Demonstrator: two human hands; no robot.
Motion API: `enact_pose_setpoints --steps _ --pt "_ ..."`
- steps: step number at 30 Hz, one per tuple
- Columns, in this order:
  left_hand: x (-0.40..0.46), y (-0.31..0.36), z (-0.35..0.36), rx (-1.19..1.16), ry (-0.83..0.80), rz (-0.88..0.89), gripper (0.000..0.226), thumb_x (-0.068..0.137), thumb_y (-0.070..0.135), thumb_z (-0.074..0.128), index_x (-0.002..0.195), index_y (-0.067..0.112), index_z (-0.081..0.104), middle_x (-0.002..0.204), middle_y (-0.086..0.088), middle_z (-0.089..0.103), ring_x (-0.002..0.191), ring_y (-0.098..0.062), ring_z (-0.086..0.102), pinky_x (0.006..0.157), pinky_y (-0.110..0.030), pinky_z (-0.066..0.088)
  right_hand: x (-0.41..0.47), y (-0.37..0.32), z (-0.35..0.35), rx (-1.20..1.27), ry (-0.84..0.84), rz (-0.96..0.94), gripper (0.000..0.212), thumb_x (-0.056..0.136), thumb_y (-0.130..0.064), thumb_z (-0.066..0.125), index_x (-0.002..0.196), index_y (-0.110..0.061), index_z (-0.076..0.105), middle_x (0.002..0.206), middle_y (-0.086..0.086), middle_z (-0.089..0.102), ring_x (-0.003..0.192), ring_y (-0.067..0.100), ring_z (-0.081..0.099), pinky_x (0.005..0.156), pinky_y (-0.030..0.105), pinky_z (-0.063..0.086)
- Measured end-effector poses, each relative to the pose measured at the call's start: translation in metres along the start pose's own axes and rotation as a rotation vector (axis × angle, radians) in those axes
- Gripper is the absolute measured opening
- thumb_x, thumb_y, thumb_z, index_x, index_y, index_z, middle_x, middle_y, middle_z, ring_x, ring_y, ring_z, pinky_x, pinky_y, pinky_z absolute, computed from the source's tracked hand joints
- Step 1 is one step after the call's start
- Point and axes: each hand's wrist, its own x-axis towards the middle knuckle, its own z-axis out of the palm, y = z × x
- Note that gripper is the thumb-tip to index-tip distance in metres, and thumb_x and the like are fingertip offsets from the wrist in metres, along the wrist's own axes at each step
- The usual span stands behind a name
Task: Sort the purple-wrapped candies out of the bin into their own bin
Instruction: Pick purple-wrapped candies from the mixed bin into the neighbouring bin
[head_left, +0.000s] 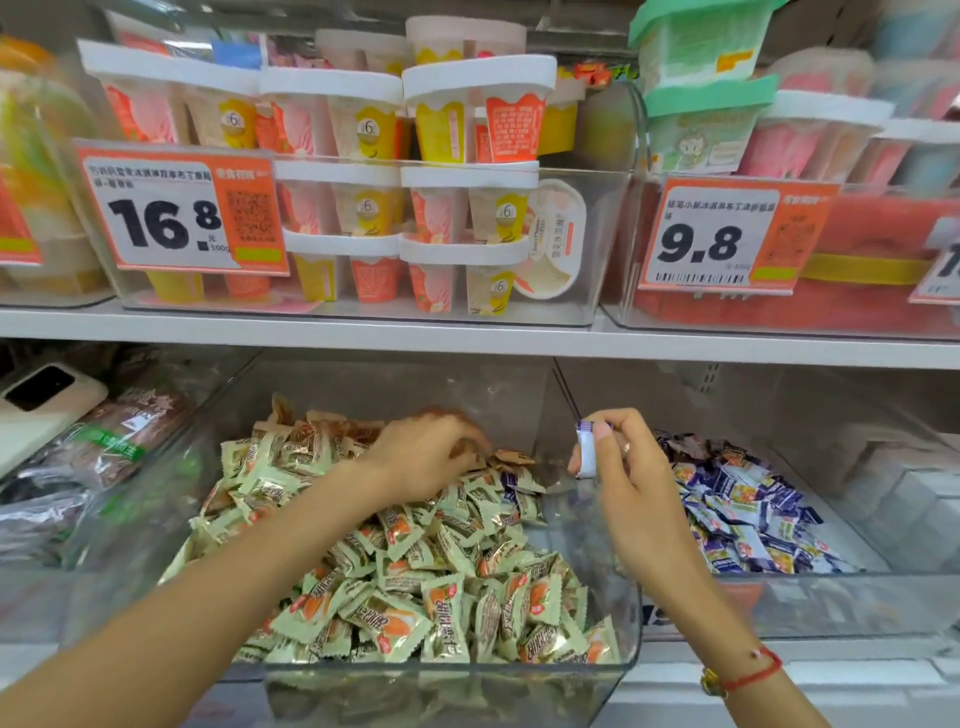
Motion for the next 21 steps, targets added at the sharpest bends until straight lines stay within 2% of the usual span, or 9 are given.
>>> enact_pose_setpoints --steps 3,5,7,10,14,15,18,19,21 --pt "0.033 0.012 0.035 0.047 -0.185 0.004 0.033 0.096 0.034 0.050 0.129 0.033 0.052 0.130 0.005 0.053 0.111 -0.015 0.053 0.090 -0.029 0.042 0.001 0.001 -0.001 0.035 -0.037 0.009 0.021 0.102 -0.029 0.035 0.095 -0.022 0.054 0.074 0.009 0.058 0.046 0.005 0.034 0.045 0.020 0.029" --pt "0.047 0.014 0.051 0.131 -0.272 -0.037 0.040 0.094 0.042 0.051 0.133 0.032 0.050 0.133 0.000 0.049 0.119 -0.021 0.048 0.100 -0.036 0.041 0.003 0.000 -0.001 0.049 -0.062 0.011 0.022 0.102 -0.030 0.035 0.094 -0.023 0.054 0.076 0.012 0.058 0.050 0.012 0.038 0.048 0.027 0.031" --pt "0.058 0.015 0.058 0.195 -0.285 -0.062 0.039 0.091 0.047 0.055 0.127 0.032 0.055 0.133 -0.001 0.049 0.124 -0.025 0.043 0.103 -0.041 0.039 0.005 0.001 -0.002 0.051 -0.077 0.002 0.021 0.102 -0.030 0.035 0.094 -0.025 0.054 0.077 0.010 0.058 0.054 0.016 0.040 0.050 0.029 0.033" --pt "0.061 0.012 0.060 0.187 -0.225 -0.058 0.030 0.086 0.047 0.062 0.111 0.030 0.065 0.124 0.000 0.054 0.119 -0.024 0.046 0.096 -0.038 0.043 0.005 0.000 -0.003 0.004 -0.087 -0.009 0.023 0.102 -0.031 0.032 0.097 -0.030 0.054 0.079 0.012 0.055 0.056 0.011 0.040 0.052 0.023 0.034" --pt "0.030 -0.002 0.042 0.018 -0.199 -0.087 0.029 0.090 0.048 0.056 0.112 0.031 0.063 0.125 0.009 0.058 0.104 -0.012 0.056 0.086 -0.026 0.043 0.011 -0.002 -0.006 -0.081 -0.163 0.002 0.026 0.103 -0.033 0.026 0.104 -0.032 0.052 0.080 0.010 0.049 0.060 0.007 0.040 0.056 0.021 0.034" --pt "0.020 -0.004 0.032 -0.025 -0.150 -0.096 0.027 0.091 0.048 0.055 0.109 0.032 0.064 0.122 0.011 0.060 0.098 -0.008 0.059 0.081 -0.023 0.044 0.014 -0.004 -0.007 -0.086 -0.181 0.012 0.026 0.103 -0.034 0.025 0.104 -0.032 0.051 0.078 0.007 0.047 0.060 0.007 0.040 0.056 0.021 0.034" --pt "-0.010 0.001 -0.003 -0.227 0.049 -0.120 0.024 0.093 0.043 0.054 0.107 0.031 0.068 0.088 0.018 0.064 0.062 0.007 0.055 0.059 -0.020 0.041 0.020 -0.015 -0.008 -0.120 -0.229 0.026 0.023 0.100 -0.043 0.033 0.103 -0.028 0.049 0.074 0.010 0.049 0.061 0.019 0.043 0.063 0.034 0.039" --pt "-0.018 0.005 -0.015 -0.341 0.113 -0.108 0.022 0.092 0.041 0.055 0.105 0.030 0.070 0.082 0.021 0.064 0.061 0.008 0.055 0.061 -0.022 0.044 0.021 -0.020 -0.008 -0.166 -0.239 0.007 0.025 0.097 -0.049 0.039 0.102 -0.027 0.048 0.076 0.011 0.054 0.063 0.023 0.047 0.065 0.039 0.042" --pt "-0.034 0.017 -0.034 -0.594 0.192 -0.049 0.019 0.092 0.035 0.058 0.097 0.026 0.074 0.085 0.017 0.070 0.074 0.003 0.062 0.075 -0.027 0.050 0.023 -0.031 -0.004 -0.249 -0.245 -0.030 0.038 0.085 -0.062 0.051 0.100 -0.026 0.049 0.076 0.000 0.059 0.064 0.016 0.053 0.063 0.035 0.044"
